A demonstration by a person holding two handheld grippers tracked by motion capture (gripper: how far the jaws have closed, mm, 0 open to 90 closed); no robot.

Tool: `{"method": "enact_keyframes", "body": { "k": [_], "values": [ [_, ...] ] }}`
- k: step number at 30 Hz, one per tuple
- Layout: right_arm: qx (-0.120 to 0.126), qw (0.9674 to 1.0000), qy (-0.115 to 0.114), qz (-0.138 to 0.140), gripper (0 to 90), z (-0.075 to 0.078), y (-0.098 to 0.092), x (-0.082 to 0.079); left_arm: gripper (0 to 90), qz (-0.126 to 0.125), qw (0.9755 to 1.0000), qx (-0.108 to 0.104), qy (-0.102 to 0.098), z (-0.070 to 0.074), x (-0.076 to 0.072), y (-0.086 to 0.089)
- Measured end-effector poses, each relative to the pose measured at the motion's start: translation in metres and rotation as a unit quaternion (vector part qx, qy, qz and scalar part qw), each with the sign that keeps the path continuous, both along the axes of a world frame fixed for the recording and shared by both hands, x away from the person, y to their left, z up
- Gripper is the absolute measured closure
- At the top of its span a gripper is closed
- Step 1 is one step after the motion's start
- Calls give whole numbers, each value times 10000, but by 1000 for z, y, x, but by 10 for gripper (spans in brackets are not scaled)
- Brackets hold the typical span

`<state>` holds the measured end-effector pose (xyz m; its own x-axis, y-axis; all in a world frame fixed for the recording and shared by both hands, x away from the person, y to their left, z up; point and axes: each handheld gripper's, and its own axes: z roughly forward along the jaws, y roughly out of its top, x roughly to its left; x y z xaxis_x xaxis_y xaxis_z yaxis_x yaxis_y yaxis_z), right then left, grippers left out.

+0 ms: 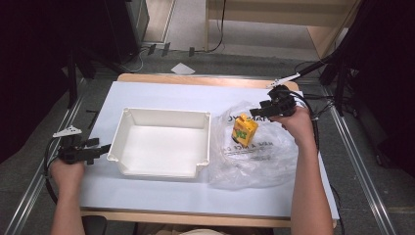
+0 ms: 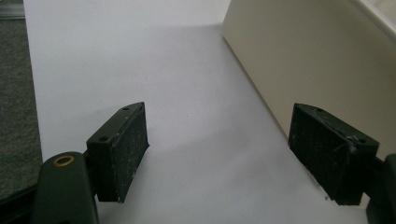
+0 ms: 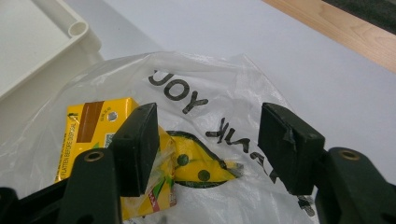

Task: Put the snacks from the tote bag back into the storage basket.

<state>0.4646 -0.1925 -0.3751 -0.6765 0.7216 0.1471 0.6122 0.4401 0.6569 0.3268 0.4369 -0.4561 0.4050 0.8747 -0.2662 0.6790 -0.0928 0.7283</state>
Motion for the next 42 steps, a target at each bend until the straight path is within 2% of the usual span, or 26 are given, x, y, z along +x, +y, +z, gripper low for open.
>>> {"method": "enact_keyframes", "body": {
  "k": [18,22,42],
  "values": [
    [-9,10000,3,66,381,4,3,-7,211,11,10000,-68,-36,1,5,-1],
    [-90,9999,-8,94,379,5,5,-9,211,-22,10000,-68,-41,1,7,-2],
    [39,9999,-13,124,379,7,3,-14,209,-86,9999,-99,-45,0,13,-5]
  ]
}}
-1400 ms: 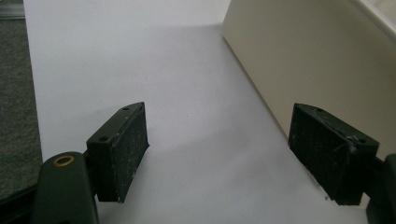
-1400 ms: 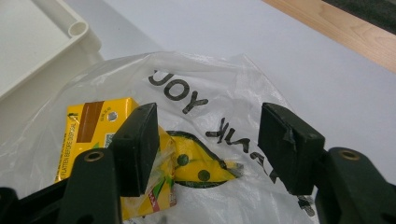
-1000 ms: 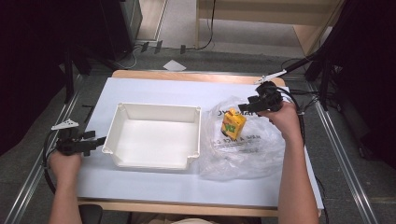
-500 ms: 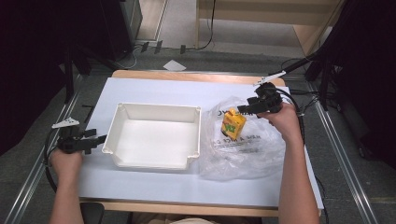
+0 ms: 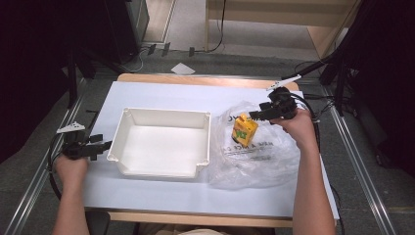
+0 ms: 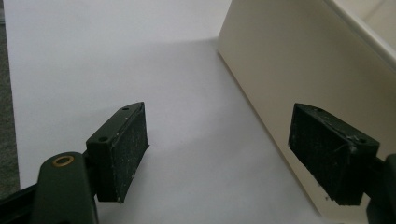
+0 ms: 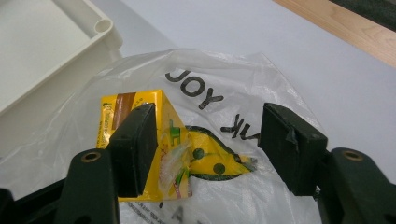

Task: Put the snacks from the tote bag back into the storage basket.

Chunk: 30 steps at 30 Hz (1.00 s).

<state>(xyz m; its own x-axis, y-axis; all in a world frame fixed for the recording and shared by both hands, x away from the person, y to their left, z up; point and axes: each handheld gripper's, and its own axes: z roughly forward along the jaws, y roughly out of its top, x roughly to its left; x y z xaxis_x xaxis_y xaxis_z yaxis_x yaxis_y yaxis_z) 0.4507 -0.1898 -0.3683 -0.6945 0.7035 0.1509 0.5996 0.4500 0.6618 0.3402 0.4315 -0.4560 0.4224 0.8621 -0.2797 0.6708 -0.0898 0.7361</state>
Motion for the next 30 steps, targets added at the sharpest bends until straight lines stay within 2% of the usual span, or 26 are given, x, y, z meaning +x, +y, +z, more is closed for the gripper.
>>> {"method": "enact_keyframes", "body": {
  "k": [18,30],
  "values": [
    [-32,10000,51,72,367,-1,1,0,209,-8,10000,13,11,0,1,0],
    [-68,9999,19,136,358,10,6,-6,208,-15,10000,8,19,0,1,0]
  ]
}}
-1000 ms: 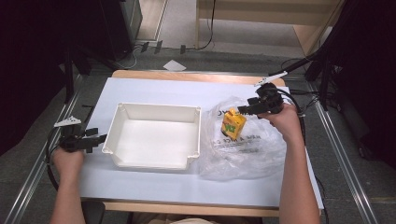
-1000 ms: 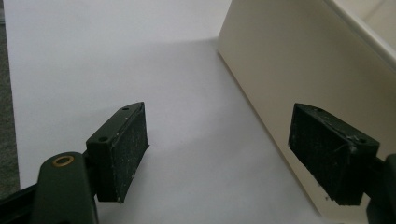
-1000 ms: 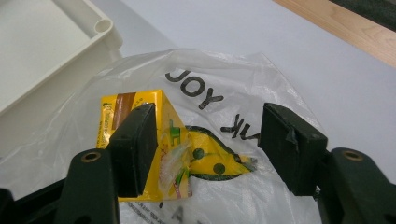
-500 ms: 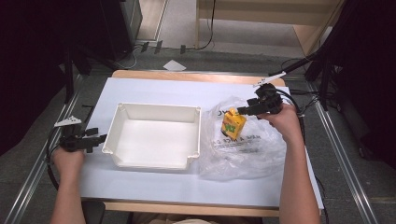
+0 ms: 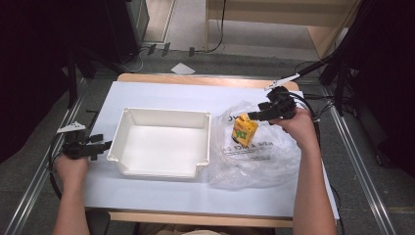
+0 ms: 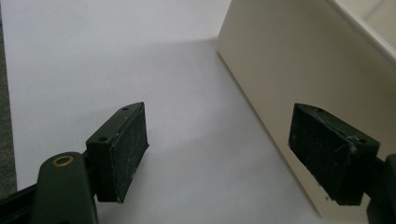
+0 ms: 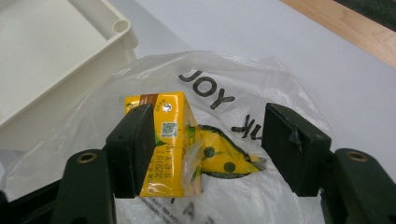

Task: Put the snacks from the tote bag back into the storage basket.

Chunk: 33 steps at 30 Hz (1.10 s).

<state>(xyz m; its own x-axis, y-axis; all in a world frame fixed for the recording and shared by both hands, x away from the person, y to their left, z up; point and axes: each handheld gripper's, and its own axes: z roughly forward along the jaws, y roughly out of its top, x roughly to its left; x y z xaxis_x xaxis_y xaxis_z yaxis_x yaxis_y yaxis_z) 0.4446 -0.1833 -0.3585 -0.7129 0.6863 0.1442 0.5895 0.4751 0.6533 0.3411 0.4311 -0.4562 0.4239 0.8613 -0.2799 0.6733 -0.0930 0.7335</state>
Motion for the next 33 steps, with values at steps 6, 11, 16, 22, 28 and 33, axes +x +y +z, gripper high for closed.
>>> {"method": "enact_keyframes", "body": {
  "k": [6,11,16,22,28,33],
  "values": [
    [-2,10000,-39,54,351,4,4,-2,209,-1,10000,-2,-1,0,0,0],
    [-47,9999,-63,145,352,8,8,-5,208,0,10000,-9,2,0,0,0],
    [-285,9995,-15,136,353,9,14,-8,208,-7,10000,-10,5,0,0,0],
    [-398,9988,109,280,351,7,23,-10,209,-5,10000,-6,6,0,0,0],
    [-536,9978,194,352,348,3,30,-9,208,-14,10000,-8,9,0,0,0],
    [-693,9963,298,403,348,-3,36,-8,208,-20,10000,-6,8,0,0,0]
  ]
}}
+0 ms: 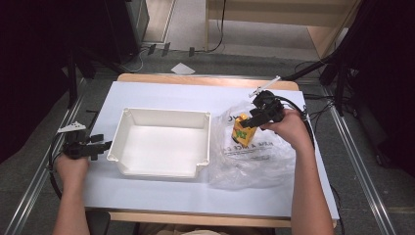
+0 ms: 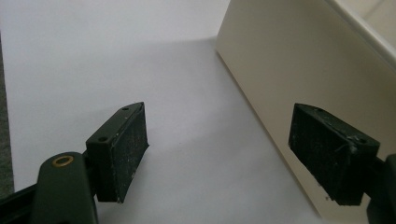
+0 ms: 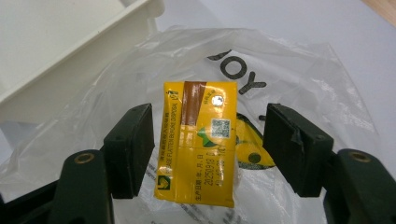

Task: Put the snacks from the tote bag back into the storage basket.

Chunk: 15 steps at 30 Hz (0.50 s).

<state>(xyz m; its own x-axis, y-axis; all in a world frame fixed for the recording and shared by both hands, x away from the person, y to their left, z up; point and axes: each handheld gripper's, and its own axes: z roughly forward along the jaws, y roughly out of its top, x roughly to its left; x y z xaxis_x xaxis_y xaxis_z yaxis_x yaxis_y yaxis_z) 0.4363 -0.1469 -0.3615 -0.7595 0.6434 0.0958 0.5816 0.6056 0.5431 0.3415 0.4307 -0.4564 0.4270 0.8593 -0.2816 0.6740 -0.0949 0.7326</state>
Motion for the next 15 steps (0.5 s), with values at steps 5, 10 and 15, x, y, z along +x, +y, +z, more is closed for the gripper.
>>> {"method": "enact_keyframes", "body": {
  "k": [5,10,15],
  "values": [
    [-121,9999,48,29,347,-4,5,1,208,1,10000,7,11,0,0,0],
    [-237,9997,71,29,346,-10,9,3,209,4,10000,5,6,0,0,0],
    [-231,9996,132,53,355,-14,10,5,208,8,10000,7,9,0,0,-1]
  ]
}}
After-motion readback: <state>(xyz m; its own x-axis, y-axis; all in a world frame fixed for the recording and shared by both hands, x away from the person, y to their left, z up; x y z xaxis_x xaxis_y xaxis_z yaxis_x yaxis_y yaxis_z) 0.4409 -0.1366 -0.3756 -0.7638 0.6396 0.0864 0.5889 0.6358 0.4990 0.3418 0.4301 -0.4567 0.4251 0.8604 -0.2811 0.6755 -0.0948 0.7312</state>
